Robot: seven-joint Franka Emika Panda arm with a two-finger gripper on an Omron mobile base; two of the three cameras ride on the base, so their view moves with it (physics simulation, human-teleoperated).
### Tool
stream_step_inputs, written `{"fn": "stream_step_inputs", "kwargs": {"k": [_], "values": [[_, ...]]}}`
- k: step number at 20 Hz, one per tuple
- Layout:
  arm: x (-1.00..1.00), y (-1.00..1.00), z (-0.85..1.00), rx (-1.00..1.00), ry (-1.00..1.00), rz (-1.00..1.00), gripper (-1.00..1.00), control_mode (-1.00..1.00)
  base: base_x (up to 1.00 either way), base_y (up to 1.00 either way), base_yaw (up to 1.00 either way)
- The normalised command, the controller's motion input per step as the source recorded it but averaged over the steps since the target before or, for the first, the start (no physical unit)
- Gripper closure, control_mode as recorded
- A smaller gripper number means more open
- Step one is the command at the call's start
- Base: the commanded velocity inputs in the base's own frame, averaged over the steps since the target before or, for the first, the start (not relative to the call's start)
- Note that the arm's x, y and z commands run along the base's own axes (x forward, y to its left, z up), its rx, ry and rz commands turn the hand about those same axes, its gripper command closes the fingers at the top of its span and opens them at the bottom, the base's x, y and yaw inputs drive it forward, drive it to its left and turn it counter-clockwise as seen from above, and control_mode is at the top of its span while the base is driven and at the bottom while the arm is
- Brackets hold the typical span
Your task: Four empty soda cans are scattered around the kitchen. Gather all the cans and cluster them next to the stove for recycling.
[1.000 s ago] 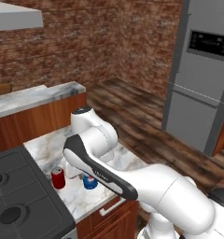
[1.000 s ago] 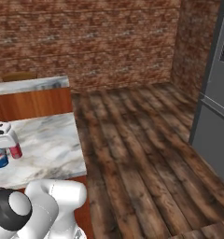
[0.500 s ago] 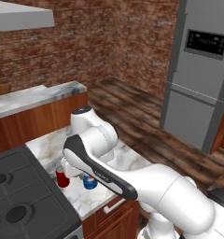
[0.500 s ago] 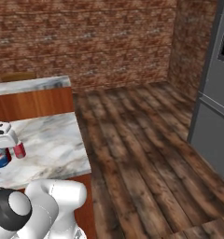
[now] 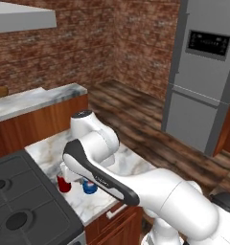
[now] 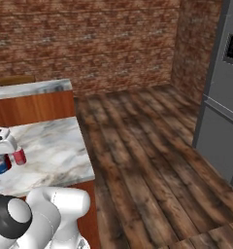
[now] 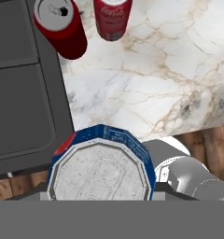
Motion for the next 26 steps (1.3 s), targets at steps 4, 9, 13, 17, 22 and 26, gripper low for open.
{"fn": "stream_step_inputs", "kwargs": {"k": [4,9,13,17,22,26], "values": [[0.32,0.61,-0.10,0.00,-0.05,-0.02,1.00,-1.00,0.00,0.00,0.00],[0.39,0.49,-0.12,0.00,-0.05,0.00,1.00,-1.00,0.00,0.00,0.00],[0.30,0.28,-0.30,0.00,-0.01,0.01,1.00,-1.00,0.00,0.00,0.00],[0.05,0.13,-0.34,0.00,-0.10,0.00,1.00,-1.00,0.00,0.00,0.00],[0.02,-0.03,-0.29,0.00,-0.10,0.00,1.00,-1.00,0.00,0.00,0.00],[-0.05,-0.26,-0.29,0.00,-0.01,0.00,1.00,-1.00,0.00,0.00,0.00]]}}
